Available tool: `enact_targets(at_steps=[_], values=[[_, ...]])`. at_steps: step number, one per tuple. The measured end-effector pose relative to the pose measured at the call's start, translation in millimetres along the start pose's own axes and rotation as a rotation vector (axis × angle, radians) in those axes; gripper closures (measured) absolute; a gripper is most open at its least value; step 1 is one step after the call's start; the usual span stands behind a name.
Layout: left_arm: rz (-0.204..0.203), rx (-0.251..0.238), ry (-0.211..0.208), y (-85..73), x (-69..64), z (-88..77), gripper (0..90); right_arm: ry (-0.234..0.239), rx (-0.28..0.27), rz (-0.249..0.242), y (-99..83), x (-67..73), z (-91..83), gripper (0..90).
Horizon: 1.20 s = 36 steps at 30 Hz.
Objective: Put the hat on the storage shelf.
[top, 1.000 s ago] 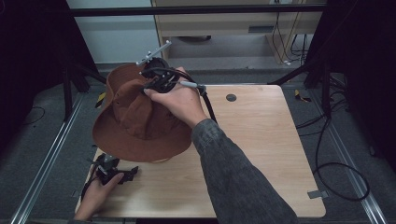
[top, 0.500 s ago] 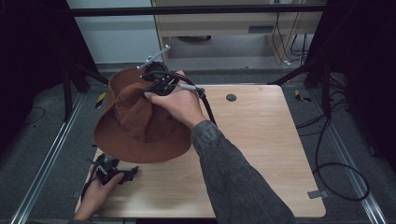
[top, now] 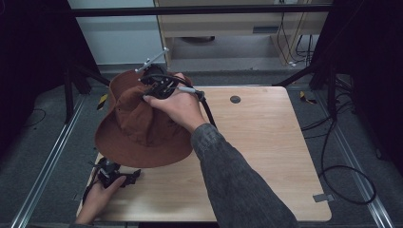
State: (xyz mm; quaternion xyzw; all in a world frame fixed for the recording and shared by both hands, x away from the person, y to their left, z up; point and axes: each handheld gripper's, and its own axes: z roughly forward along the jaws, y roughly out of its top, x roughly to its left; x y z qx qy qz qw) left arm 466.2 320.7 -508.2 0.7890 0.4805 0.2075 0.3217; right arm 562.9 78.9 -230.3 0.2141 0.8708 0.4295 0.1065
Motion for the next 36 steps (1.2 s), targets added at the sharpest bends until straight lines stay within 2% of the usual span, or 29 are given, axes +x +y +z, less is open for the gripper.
enact_targets(at_steps=[11, 22, 27, 36], values=[[0.001, 0.0, 0.0, 0.0, 0.1, 0.0, 0.0, 0.002, 0.007, 0.011, -1.6, -1.6, 3.6, 81.3], [0.002, 0.0, 0.001, 0.0, 0.1, 0.0, 0.0, 0.003, 0.004, 0.032, -5.8, -4.5, 3.8, 70.2], [0.003, 0.0, 0.001, 0.1, 0.2, 0.0, 0.0, 0.001, 0.005, 0.039, -6.1, -4.7, 3.3, 59.7], [0.002, 0.0, 0.001, 0.0, 0.1, 0.0, 0.0, 0.008, -0.018, 0.05, -8.0, -4.5, 2.6, 52.6]])
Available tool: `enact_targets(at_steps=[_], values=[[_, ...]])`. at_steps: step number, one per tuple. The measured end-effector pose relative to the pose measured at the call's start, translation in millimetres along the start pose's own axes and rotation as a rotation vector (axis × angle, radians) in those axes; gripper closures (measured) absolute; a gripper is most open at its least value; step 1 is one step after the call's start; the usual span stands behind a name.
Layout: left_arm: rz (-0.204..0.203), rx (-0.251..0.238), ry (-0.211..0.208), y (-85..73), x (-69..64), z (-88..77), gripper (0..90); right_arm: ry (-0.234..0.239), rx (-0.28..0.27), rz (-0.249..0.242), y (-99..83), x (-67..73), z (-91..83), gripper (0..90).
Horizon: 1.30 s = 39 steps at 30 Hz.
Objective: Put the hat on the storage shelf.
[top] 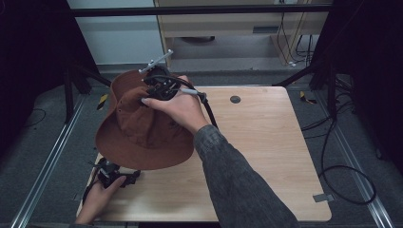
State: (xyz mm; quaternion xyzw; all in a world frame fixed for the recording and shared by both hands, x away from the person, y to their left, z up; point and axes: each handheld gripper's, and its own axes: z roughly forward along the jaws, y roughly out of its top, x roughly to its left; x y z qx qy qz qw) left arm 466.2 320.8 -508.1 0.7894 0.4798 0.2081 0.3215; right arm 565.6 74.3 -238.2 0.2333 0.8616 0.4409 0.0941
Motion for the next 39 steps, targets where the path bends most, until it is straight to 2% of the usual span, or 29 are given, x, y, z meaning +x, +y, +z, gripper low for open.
enact_targets(at_steps=[9, 20, 31, 37, 39], values=[[-0.001, 0.0, -0.001, 0.0, -0.1, 0.0, 0.0, 0.0, -0.011, -0.001, -1.1, 0.5, -2.8, 45.9], [-0.001, 0.0, -0.001, 0.0, 0.0, 0.0, 0.0, -0.019, -0.033, -0.012, -4.7, 4.2, -12.3, 31.7], [-0.001, 0.0, 0.0, 0.0, 0.0, 0.0, 0.0, -0.051, -0.055, -0.02, -17.0, 12.0, -38.8, 19.6], [-0.001, 0.0, -0.001, 0.0, -0.1, 0.0, 0.0, -0.09, -0.068, -0.004, -34.3, 4.3, -59.5, 13.8], [-0.001, -0.003, 0.0, -0.2, -0.1, 0.3, 0.0, -0.125, -0.076, 0.005, -45.8, -3.7, -72.7, 11.8]])
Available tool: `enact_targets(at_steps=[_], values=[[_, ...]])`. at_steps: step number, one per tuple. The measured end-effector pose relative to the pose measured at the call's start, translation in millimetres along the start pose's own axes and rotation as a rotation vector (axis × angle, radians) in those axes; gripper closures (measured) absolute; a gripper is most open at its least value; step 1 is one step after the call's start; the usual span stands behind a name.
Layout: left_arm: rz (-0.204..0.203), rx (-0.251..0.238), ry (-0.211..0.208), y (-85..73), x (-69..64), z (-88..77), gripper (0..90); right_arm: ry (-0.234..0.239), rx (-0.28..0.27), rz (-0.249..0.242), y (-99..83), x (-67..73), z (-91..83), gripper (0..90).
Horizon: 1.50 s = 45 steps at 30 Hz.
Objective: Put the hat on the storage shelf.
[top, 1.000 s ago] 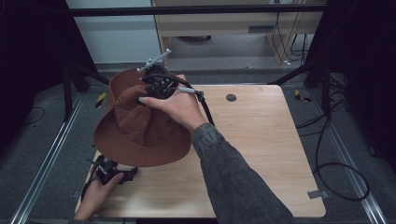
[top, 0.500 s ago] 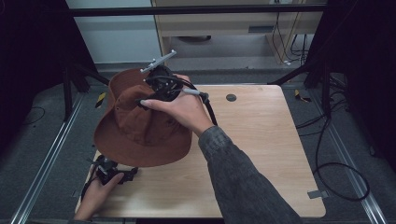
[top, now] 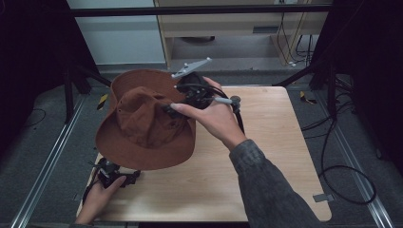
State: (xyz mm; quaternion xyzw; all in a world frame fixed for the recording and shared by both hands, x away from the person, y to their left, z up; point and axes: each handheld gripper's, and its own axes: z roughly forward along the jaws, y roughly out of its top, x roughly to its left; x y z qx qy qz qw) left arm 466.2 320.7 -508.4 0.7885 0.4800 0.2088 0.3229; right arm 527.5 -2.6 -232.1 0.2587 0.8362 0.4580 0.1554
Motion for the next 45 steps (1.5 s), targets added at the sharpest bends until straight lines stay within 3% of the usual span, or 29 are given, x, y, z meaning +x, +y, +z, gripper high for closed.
enact_targets(at_steps=[7, 12, 16, 20, 30, 35, 39, 45], values=[[-0.001, -0.001, 0.001, 0.0, -0.1, 0.0, 0.0, -0.053, -0.018, 0.033, -27.6, -20.1, -29.1, 9.5], [-0.001, 0.002, -0.003, 0.0, -0.1, 0.0, 0.0, -0.095, -0.028, 0.067, -61.6, -35.9, -57.1, 8.8], [-0.002, -0.002, 0.0, 0.0, -0.1, 0.1, 0.0, -0.127, -0.036, 0.105, -90.7, -45.5, -72.2, 10.4], [-0.002, 0.002, -0.003, 0.0, -0.2, 0.0, 0.0, -0.169, -0.008, 0.112, -117.5, -49.8, -81.0, 12.0], [0.005, 0.006, -0.001, 0.1, 0.1, -0.4, 0.0, -0.208, 0.039, 0.159, -182.5, -56.4, -75.7, 15.7], [0.006, 0.006, 0.0, 0.1, 0.2, -0.4, 0.0, -0.235, 0.064, 0.155, -215.8, -56.8, -64.6, 16.8], [0.004, 0.006, -0.001, 0.1, 0.0, -0.4, 0.0, -0.248, 0.119, 0.139, -241.7, -55.3, -55.6, 16.9], [0.003, 0.006, -0.001, 0.0, -0.1, -0.4, 0.0, -0.248, 0.142, 0.192, -274.4, -57.9, -46.4, 17.2]])
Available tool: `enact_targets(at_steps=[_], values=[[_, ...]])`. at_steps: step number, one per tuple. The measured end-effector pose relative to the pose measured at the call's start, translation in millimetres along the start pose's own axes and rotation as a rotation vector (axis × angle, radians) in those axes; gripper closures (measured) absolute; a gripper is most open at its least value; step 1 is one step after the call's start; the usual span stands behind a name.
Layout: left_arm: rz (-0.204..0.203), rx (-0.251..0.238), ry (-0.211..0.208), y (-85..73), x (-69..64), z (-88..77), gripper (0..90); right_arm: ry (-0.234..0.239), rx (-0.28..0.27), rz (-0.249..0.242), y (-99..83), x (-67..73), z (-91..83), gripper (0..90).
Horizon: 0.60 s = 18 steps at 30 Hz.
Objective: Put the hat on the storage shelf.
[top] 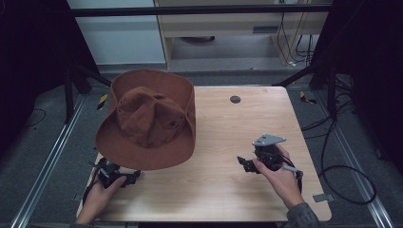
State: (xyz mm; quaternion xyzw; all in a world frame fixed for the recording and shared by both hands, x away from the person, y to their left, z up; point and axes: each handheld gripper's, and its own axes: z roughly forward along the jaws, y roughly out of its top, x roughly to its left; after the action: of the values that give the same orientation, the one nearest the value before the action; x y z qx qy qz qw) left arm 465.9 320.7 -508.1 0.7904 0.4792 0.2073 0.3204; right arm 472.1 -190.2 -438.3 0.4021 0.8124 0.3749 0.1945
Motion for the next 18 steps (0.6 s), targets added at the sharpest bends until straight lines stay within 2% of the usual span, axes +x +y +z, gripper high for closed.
enact_targets(at_steps=[8, 14, 18], values=[[0.0, 0.0, 0.0, 0.0, -0.1, 0.0, 0.0, -0.047, 0.059, 0.063, -32.7, -16.5, 24.3, 16.6], [0.0, 0.0, 0.0, 0.0, 0.0, 0.0, 0.0, -0.065, 0.082, 0.114, -44.5, -22.8, 34.9, 14.9], [0.001, 0.0, 0.0, 0.0, 0.0, 0.0, 0.0, -0.085, 0.101, 0.128, -51.5, -24.3, 41.3, 13.8]])
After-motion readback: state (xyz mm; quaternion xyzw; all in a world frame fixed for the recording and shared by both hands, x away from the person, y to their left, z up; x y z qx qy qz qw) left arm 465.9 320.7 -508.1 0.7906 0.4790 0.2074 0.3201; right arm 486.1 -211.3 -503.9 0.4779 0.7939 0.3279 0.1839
